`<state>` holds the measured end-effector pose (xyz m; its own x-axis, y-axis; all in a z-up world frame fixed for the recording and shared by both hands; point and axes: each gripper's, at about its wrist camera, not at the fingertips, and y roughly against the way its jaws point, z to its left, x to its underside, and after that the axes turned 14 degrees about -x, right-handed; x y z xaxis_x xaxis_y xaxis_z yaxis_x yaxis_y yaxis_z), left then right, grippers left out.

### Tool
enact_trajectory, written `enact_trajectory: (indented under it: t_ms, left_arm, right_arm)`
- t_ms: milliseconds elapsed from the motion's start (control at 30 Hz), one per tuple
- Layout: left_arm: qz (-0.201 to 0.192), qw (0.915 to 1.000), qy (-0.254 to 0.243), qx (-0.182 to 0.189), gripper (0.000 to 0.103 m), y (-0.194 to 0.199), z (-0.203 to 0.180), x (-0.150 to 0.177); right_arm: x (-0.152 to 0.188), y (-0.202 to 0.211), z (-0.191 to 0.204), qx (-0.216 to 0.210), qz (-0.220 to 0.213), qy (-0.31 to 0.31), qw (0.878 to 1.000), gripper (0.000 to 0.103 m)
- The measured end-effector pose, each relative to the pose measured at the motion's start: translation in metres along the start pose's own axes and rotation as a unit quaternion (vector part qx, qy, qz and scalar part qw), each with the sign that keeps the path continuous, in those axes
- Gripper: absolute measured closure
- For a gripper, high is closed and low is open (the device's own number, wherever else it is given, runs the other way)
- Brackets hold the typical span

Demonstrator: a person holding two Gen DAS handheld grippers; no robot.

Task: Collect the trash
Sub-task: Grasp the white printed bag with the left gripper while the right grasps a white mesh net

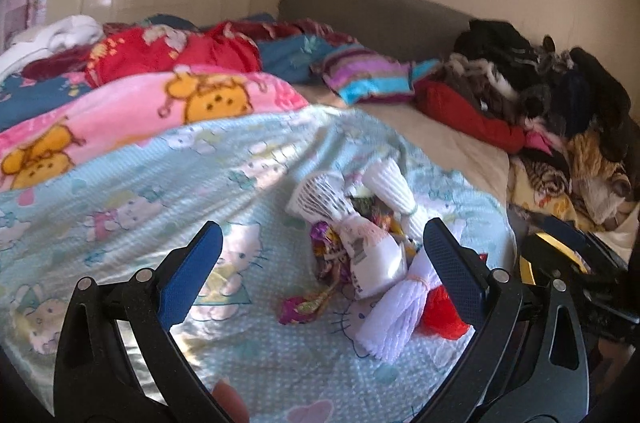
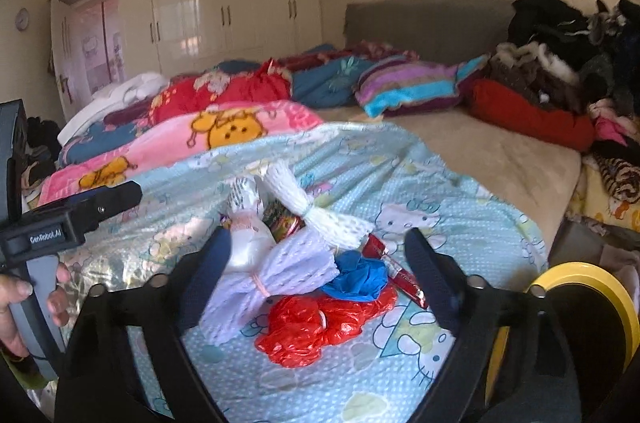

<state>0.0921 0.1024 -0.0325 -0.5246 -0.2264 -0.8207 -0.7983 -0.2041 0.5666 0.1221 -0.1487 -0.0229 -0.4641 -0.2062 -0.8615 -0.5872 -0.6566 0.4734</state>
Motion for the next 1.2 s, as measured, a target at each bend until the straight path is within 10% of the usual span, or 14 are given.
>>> enact_trajectory:
  t_ms: [400,633,900,1200]
  left_arm:
    - [0.101,0.9931,-0.001,0.061,0.046,-0.059,-0.017,0.0]
    - [0.152,0.9837,0.03,0.092,0.052,-0.086,-0.023,0.005]
    - [0.193,0.9739,0.052,0.107,0.052,-0.108,-0.032,0.011]
    - [0.196,0.9743,0.043,0.102,0.087,-0.108,-0.041,0.016]
  right_arm:
    - [-0.004,-0.056,-0.017,-0.047,0.079,0.001,0.996,0.034]
    - [0.0,-0.08,-0.023,-0.065,0.111,-0.006,0.992,0.059]
    - [0.011,-0.077,-0.028,-0.088,0.094,-0.038,0.991,0.097]
    - [0.018,-0.054,-0.016,-0.1,0.062,-0.037,0.992,0.098]
